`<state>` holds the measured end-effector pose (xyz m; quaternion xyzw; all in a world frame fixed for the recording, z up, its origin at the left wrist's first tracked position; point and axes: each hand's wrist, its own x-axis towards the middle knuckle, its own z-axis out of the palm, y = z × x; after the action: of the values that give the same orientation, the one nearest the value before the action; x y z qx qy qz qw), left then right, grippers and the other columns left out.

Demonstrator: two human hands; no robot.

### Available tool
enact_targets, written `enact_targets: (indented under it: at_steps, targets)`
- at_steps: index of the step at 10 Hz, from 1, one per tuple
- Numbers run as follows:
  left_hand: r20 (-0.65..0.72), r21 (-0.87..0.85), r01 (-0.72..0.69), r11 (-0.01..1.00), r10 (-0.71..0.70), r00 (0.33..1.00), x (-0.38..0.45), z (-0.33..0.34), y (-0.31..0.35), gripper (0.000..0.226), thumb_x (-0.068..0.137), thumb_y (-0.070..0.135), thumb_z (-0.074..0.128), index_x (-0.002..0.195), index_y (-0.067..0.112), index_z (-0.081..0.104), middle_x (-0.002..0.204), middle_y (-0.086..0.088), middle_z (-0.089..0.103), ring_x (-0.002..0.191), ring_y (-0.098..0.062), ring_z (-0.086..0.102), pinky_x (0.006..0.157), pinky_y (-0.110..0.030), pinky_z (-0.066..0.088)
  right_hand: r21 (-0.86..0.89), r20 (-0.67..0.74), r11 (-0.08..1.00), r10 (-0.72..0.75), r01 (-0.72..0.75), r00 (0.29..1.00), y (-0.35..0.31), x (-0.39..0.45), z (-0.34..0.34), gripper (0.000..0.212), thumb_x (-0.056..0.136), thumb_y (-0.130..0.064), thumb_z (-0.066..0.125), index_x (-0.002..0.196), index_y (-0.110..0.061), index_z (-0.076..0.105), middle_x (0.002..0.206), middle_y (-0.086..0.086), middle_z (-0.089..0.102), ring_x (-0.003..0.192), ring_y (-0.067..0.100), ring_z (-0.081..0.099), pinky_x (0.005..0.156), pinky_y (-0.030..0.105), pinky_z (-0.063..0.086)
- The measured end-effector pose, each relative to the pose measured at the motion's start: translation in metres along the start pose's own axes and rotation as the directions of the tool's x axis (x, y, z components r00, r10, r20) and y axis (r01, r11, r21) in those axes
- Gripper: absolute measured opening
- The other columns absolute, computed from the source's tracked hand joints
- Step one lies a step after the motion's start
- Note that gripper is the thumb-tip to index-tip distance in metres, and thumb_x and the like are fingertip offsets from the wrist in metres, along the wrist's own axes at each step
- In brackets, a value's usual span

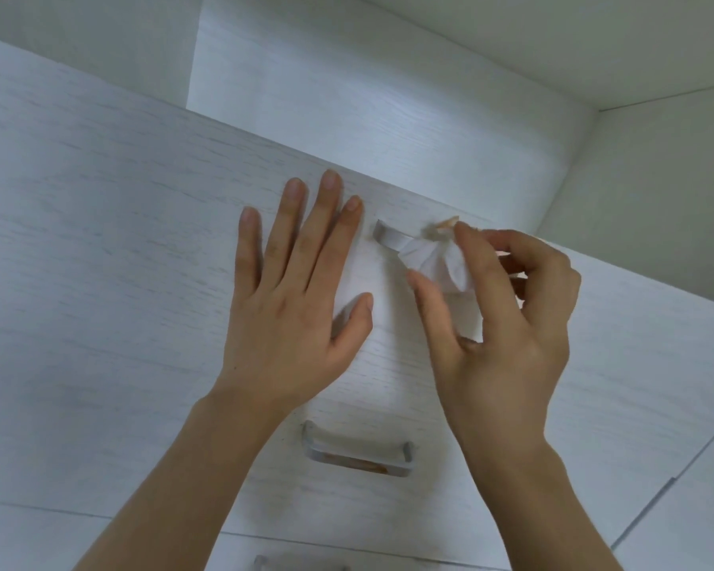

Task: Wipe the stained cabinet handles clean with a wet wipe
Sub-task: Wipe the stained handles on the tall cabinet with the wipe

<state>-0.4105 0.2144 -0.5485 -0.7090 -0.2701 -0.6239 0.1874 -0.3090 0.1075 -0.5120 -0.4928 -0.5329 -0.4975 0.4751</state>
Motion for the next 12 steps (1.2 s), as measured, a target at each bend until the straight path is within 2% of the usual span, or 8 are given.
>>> enact_targets:
  at_steps: [2, 3, 4, 5, 6, 7, 9, 12]
  targets:
    - [-0.010, 0.000, 0.000, 1.000, 0.000, 1.000, 0.000, 0.001, 0.000, 0.071, 0.089, 0.036, 0.046, 0.148, 0.007, 0.021, 0.155, -0.015, 0.021, 0.144, -0.032, 0.013, 0.117, -0.048, 0.000, -0.007, -0.075, 0.994, -0.110, 0.110, 0.991, 0.004, 0.004, 0.005, 0.018, 0.087, -0.003, 0.065, 0.103, -0.008, 0.071, 0.091, 0.009, 0.065, 0.085, 0.017, 0.047, 0.070, 0.020, 0.040]
    - [-0.015, 0.000, 0.002, 1.000, -0.002, 1.000, 0.000, 0.001, -0.001, 0.071, 0.088, 0.036, 0.047, 0.148, 0.008, 0.021, 0.155, -0.015, 0.021, 0.144, -0.032, 0.013, 0.117, -0.047, -0.001, -0.005, -0.128, 0.997, -0.074, 0.074, 0.989, 0.000, 0.004, 0.009, 0.015, 0.088, -0.004, 0.064, 0.100, -0.008, 0.072, 0.089, 0.010, 0.065, 0.087, 0.017, 0.048, 0.066, 0.036, 0.047]
    - [-0.019, 0.000, -0.003, 1.000, 0.003, 1.000, 0.000, 0.002, 0.000, 0.071, 0.088, 0.035, 0.048, 0.148, 0.008, 0.022, 0.155, -0.015, 0.022, 0.144, -0.032, 0.013, 0.117, -0.047, 0.000, 0.039, -0.091, 0.999, -0.025, 0.029, 0.996, -0.007, 0.004, 0.007, 0.014, 0.091, -0.006, 0.061, 0.100, -0.006, 0.071, 0.095, 0.009, 0.065, 0.089, 0.017, 0.056, 0.072, 0.035, 0.051]
    - [-0.020, -0.002, 0.005, 1.000, -0.005, 1.000, -0.001, 0.002, -0.001, 0.071, 0.088, 0.036, 0.048, 0.148, 0.008, 0.022, 0.155, -0.015, 0.022, 0.144, -0.031, 0.013, 0.117, -0.047, -0.001, 0.092, -0.180, 0.992, 0.102, -0.086, 0.978, -0.012, 0.006, -0.004, 0.012, 0.093, -0.009, 0.059, 0.100, -0.007, 0.067, 0.096, 0.000, 0.065, 0.089, 0.011, 0.059, 0.081, 0.009, 0.042]
    - [-0.024, 0.001, -0.003, 1.000, 0.003, 1.000, -0.001, 0.003, -0.001, 0.071, 0.088, 0.036, 0.049, 0.148, 0.008, 0.023, 0.155, -0.015, 0.022, 0.144, -0.031, 0.014, 0.117, -0.048, 0.000, 0.190, -0.207, 0.971, 0.182, -0.143, 0.961, -0.023, 0.007, -0.008, 0.016, 0.092, -0.018, 0.060, 0.107, -0.018, 0.055, 0.092, -0.018, 0.056, 0.082, -0.002, 0.055, 0.073, 0.001, 0.037]
    - [-0.025, 0.003, -0.001, 1.000, 0.001, 1.000, -0.001, 0.004, -0.002, 0.071, 0.088, 0.035, 0.050, 0.148, 0.008, 0.023, 0.155, -0.015, 0.022, 0.144, -0.031, 0.013, 0.117, -0.048, 0.000, 0.147, -0.115, 0.986, 0.097, -0.080, 0.989, -0.021, 0.007, -0.001, 0.009, 0.089, -0.011, 0.063, 0.098, -0.010, 0.066, 0.087, -0.008, 0.060, 0.074, 0.004, 0.053, 0.067, 0.005, 0.039]
    - [-0.019, -0.013, -0.002, 1.000, 0.002, 1.000, 0.000, 0.002, -0.001, 0.071, 0.088, 0.035, 0.049, 0.147, 0.007, 0.024, 0.155, -0.015, 0.022, 0.144, -0.032, 0.013, 0.117, -0.047, 0.000, -0.017, -0.064, 0.998, -0.064, 0.063, 0.996, -0.009, -0.002, 0.004, 0.018, 0.090, -0.015, 0.064, 0.105, -0.005, 0.069, 0.095, 0.010, 0.067, 0.083, 0.018, 0.052, 0.074, 0.014, 0.039]
    - [-0.024, -0.012, -0.006, 1.000, 0.005, 1.000, 0.000, 0.002, 0.000, 0.071, 0.088, 0.035, 0.051, 0.147, 0.007, 0.025, 0.154, -0.015, 0.023, 0.144, -0.032, 0.014, 0.117, -0.048, 0.001, 0.072, -0.082, 0.995, 0.069, -0.063, 0.994, -0.018, 0.007, 0.007, 0.013, 0.089, -0.005, 0.063, 0.098, -0.004, 0.072, 0.088, 0.007, 0.065, 0.074, 0.022, 0.058, 0.065, 0.011, 0.038]
